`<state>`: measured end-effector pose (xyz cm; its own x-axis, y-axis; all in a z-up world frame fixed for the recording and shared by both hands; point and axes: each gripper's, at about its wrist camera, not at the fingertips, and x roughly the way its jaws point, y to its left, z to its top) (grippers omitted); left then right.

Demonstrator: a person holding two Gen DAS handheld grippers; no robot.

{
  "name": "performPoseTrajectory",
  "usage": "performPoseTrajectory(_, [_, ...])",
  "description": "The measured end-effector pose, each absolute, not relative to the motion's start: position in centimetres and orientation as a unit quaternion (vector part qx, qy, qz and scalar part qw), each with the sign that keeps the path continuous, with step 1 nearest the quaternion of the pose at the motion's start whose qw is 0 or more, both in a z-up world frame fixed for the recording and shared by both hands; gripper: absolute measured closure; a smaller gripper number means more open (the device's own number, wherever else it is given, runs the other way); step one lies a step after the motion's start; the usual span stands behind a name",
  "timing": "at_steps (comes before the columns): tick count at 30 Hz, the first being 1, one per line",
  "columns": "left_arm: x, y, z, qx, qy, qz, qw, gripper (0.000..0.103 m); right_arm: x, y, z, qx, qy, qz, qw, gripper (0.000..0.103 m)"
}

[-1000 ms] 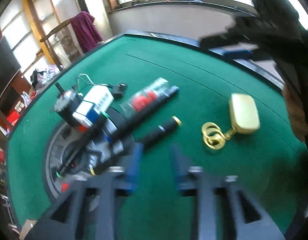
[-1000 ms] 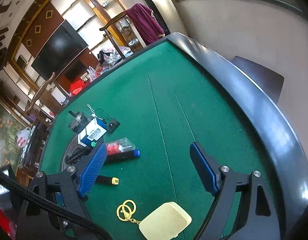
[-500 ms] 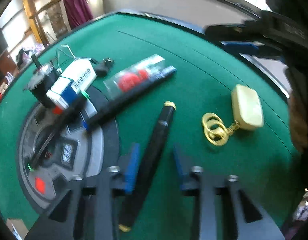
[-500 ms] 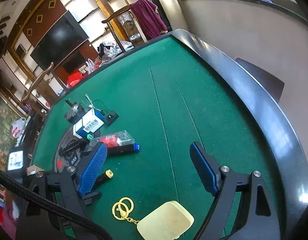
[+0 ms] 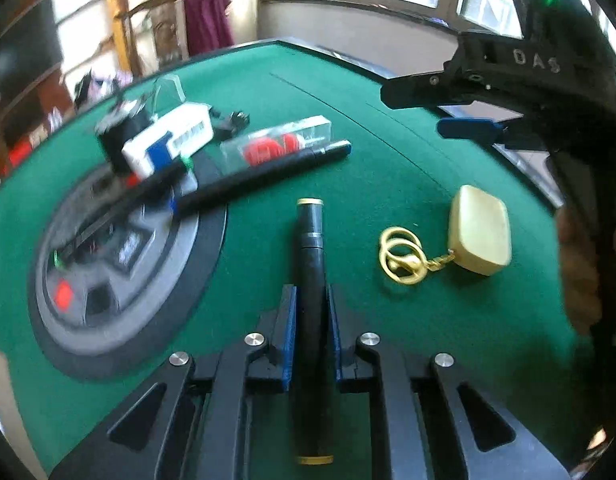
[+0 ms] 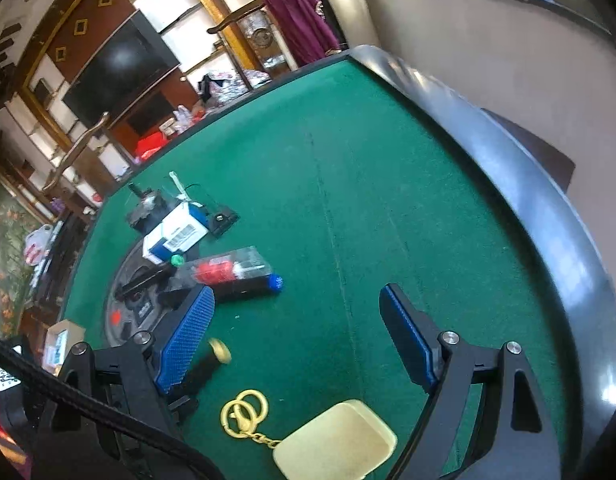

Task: Organize objects
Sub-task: 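Grasp the blue-capped black marker with the right gripper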

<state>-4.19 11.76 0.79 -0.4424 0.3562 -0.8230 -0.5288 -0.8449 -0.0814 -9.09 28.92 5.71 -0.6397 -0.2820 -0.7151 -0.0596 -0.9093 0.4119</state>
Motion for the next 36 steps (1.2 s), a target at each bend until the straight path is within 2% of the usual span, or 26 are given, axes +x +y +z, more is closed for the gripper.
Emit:
performPoseTrajectory(9, [1.0, -0.8, 5.1, -0.422, -0.064, 0.869, 0.251, 0.092, -10.0, 27.7, 6.7, 0.421, -0.287, -0.845, 0.162, 0.018])
performPoseTrajectory(14, [4.1, -5.0, 6.8, -0.398, -0.086, 0.883, 0.235, 0.091, -14.0, 26.3, 6.2, 0.446, -0.280, -0.839, 0.140, 0.018])
performPoseTrajectory(18, [5.2, -7.6, 7.0, -0.388, -0.106, 0.889, 0.220, 0.091, -17.4, 25.9, 2.8, 0.496, -0.330, -0.789, 0.149, 0.018])
performPoseTrajectory(22, [6.3, -9.4, 7.2, -0.378, -0.110, 0.895, 0.207, 0.091, -16.0, 24.5, 1.6, 0.511, -0.358, -0.757, 0.193, 0.018])
performPoseTrajectory(26, [6.1, -9.6, 6.6, -0.375, -0.113, 0.896, 0.209, 0.091, -12.8, 20.8, 1.9, 0.546, -0.303, -0.745, 0.236, 0.018])
performPoseTrajectory(30, [5.8, -9.6, 5.7, -0.380, -0.128, 0.890, 0.217, 0.091, -11.5, 16.7, 4.7, 0.534, -0.151, -0.812, 0.178, 0.018])
performPoseTrajectory(34, [6.1, -10.1, 5.3, -0.383, -0.134, 0.889, 0.211, 0.091, -12.6, 13.2, 5.1, 0.519, -0.055, -0.842, 0.134, 0.019])
performPoseTrajectory(35, [6.2, -10.4, 5.3, -0.382, -0.135, 0.890, 0.209, 0.091, -13.0, 12.3, 4.9, 0.518, -0.034, -0.845, 0.127, 0.020])
performPoseTrajectory(36, [6.4, -10.7, 5.4, -0.381, -0.134, 0.891, 0.206, 0.091, -13.4, 11.9, 4.5, 0.518, -0.021, -0.847, 0.122, 0.029])
